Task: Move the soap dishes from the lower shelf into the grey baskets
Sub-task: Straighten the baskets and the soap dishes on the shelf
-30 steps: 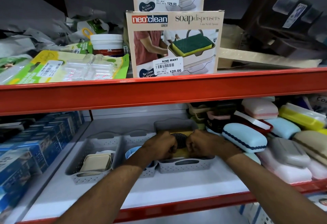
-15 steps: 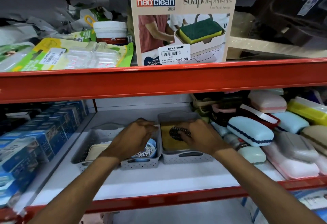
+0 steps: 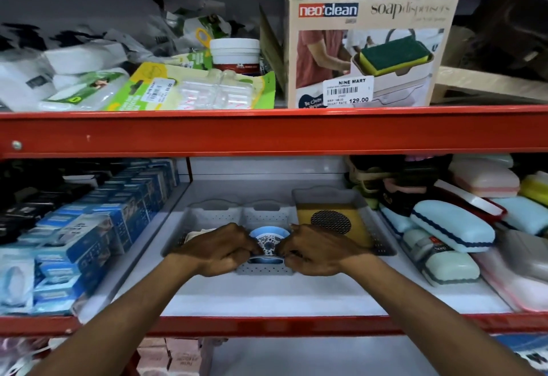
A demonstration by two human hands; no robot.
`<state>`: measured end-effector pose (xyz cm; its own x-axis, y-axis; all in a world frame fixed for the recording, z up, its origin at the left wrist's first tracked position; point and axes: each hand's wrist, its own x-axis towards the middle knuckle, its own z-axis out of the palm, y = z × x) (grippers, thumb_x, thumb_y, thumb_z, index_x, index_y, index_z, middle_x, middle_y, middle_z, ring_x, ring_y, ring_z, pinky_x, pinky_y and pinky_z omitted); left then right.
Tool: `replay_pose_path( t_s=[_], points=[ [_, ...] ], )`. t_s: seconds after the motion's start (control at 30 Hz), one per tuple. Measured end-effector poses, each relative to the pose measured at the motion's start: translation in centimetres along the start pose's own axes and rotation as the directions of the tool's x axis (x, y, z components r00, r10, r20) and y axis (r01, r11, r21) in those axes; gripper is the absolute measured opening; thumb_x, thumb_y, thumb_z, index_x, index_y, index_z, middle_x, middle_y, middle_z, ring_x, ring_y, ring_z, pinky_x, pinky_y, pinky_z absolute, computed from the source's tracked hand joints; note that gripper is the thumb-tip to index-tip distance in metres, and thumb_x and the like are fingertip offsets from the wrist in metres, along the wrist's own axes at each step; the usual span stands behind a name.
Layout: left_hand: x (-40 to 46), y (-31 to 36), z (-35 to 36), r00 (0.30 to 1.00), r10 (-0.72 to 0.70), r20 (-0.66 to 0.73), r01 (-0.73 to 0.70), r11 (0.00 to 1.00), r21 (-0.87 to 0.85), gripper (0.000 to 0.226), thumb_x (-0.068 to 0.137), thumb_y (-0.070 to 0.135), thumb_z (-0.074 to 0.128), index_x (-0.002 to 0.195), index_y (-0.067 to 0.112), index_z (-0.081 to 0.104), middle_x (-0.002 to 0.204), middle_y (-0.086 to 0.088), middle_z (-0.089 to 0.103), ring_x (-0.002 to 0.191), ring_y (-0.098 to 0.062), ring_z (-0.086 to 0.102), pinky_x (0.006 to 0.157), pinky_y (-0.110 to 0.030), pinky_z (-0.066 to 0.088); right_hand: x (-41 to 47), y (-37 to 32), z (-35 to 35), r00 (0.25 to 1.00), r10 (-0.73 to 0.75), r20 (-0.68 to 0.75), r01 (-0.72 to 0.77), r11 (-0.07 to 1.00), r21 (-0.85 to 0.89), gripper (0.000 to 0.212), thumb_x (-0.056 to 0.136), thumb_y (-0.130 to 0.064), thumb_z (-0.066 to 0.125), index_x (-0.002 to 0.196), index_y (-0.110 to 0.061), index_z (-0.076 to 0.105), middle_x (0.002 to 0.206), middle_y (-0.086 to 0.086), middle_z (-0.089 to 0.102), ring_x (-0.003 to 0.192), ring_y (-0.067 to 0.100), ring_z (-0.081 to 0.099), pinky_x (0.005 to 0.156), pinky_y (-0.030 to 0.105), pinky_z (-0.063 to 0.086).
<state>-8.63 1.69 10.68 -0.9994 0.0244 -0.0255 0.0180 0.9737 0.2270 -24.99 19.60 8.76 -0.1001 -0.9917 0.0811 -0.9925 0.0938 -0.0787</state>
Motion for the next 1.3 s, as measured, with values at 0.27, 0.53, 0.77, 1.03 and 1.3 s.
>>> replay_pose_path(
  t_s=[0.27, 0.53, 0.77, 1.03, 1.3],
  points=[
    [-0.3, -1.7, 0.0, 0.999, -0.008, 0.053, 0.007, 1.000, 0.010, 0.042, 0.094, 0.038, 0.030, 0.112, 0.032, 0.067, 0.105, 0.001, 0.076, 0.090, -0.018, 0.068, 0.091, -0.050, 0.053, 0.8, -0.4, 0.1, 1.000, 0.008, -0.009, -0.008, 1.000, -0.010, 0.033, 0.085, -0.037, 0.039, 0.068, -0.015, 0.057, 0.064, 0.007, 0.057, 0.057, 0.025, 0.055, 0.050, 0.041, 0.044],
    [-7.0, -9.0, -1.6, 0.984, -0.130, -0.121, 0.133, 0.991, 0.017, 0.056, 0.089, 0.040, 0.031, 0.137, 0.030, 0.058, 0.149, 0.015, 0.052, 0.147, -0.007, 0.035, 0.119, -0.046, 0.035, 3.0, -3.7, 0.1, 0.998, 0.063, -0.009, -0.061, 0.991, 0.123, 0.053, 0.091, -0.049, 0.039, 0.142, -0.034, 0.045, 0.147, -0.009, 0.052, 0.131, 0.017, 0.052, 0.102, 0.039, 0.049],
    [-8.3, -9.2, -1.1, 0.985, -0.174, -0.021, 0.175, 0.983, 0.058, 0.068, 0.082, 0.044, 0.025, 0.139, 0.026, 0.058, 0.146, 0.004, 0.058, 0.136, -0.019, 0.048, 0.119, -0.042, 0.035, 7.8, -7.5, 1.1, 1.000, 0.013, 0.026, -0.016, 0.991, 0.130, 0.051, 0.095, -0.044, 0.048, 0.144, -0.027, 0.048, 0.151, -0.006, 0.048, 0.135, 0.015, 0.046, 0.111, 0.026, 0.033],
    [-8.2, -10.3, -0.3, 0.989, -0.150, -0.004, 0.150, 0.988, 0.024, 0.066, 0.080, 0.044, 0.026, 0.125, 0.020, 0.068, 0.132, -0.003, 0.069, 0.122, -0.028, 0.056, 0.110, -0.045, 0.042, 10.0, -8.4, 1.6, 0.998, 0.038, 0.044, -0.039, 0.999, 0.035, 0.031, 0.091, -0.045, 0.048, 0.090, -0.021, 0.067, 0.082, -0.002, 0.070, 0.072, 0.016, 0.061, 0.081, 0.020, 0.045],
    [-8.1, -10.6, 0.4, 0.986, -0.166, -0.026, 0.167, 0.985, 0.044, 0.054, 0.080, 0.040, 0.031, 0.114, 0.019, 0.068, 0.118, -0.007, 0.070, 0.111, -0.024, 0.055, 0.088, -0.048, 0.052, 10.5, -7.8, 2.2, 0.999, 0.030, 0.030, -0.031, 0.999, 0.023, 0.030, 0.088, -0.045, 0.044, 0.074, -0.022, 0.058, 0.066, 0.000, 0.062, 0.058, 0.015, 0.057, 0.111, 0.036, 0.043]
  ],
)
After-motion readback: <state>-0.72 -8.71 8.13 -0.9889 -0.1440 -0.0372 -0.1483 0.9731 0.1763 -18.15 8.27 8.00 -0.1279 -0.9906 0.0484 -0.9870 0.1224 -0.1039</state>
